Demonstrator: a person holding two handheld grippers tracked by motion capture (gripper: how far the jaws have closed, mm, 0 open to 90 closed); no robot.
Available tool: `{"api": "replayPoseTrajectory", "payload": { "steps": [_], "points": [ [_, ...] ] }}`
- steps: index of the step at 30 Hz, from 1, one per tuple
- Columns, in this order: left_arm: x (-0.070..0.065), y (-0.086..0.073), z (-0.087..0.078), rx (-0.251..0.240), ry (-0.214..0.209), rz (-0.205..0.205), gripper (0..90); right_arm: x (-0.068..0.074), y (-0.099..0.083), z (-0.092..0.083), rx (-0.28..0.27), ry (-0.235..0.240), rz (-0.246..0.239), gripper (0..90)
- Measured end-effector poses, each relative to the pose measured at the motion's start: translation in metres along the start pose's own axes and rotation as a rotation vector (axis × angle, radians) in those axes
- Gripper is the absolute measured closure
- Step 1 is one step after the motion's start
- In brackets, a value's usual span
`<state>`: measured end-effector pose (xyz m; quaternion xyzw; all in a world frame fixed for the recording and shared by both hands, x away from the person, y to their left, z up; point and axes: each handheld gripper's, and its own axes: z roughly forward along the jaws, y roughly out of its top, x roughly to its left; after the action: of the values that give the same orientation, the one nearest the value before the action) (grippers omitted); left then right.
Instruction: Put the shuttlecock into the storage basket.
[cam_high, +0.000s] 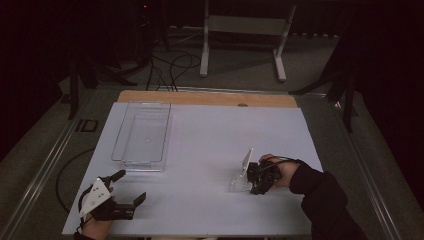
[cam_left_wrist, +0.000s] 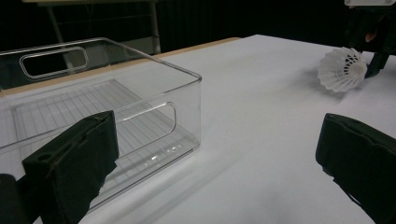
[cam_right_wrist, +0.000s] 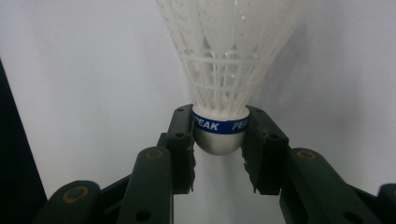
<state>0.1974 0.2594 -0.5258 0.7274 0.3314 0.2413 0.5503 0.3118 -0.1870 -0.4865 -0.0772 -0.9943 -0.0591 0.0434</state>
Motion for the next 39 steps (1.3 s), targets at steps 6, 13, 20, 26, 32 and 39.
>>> {"api": "replayPoseTrajectory", "payload": {
  "steps": [6,13,20,26,32,39],
  "points": [
    [-0.001,0.000,0.000,0.002,-0.001,0.003,0.0,0.005,-0.001,0.001,-0.011,0.002,-0.038,65.9],
    [-0.002,0.001,0.000,0.000,-0.004,0.006,0.0,0.008,0.001,-0.004,-0.083,0.037,-0.055,65.8],
    [-0.002,0.001,0.001,0.009,-0.012,0.007,0.0,0.007,0.005,-0.007,-0.125,0.031,-0.050,65.9],
    [-0.003,0.002,0.001,0.009,-0.018,0.006,0.0,0.008,0.007,-0.011,-0.163,0.020,-0.082,65.9],
    [-0.004,0.004,0.002,0.015,-0.026,0.006,0.0,0.011,0.008,-0.016,-0.200,0.016,-0.133,65.9],
    [-0.008,0.015,0.004,0.060,-0.075,-0.013,0.0,0.011,0.008,-0.016,-0.195,0.011,-0.139,65.9]
  ]
}}
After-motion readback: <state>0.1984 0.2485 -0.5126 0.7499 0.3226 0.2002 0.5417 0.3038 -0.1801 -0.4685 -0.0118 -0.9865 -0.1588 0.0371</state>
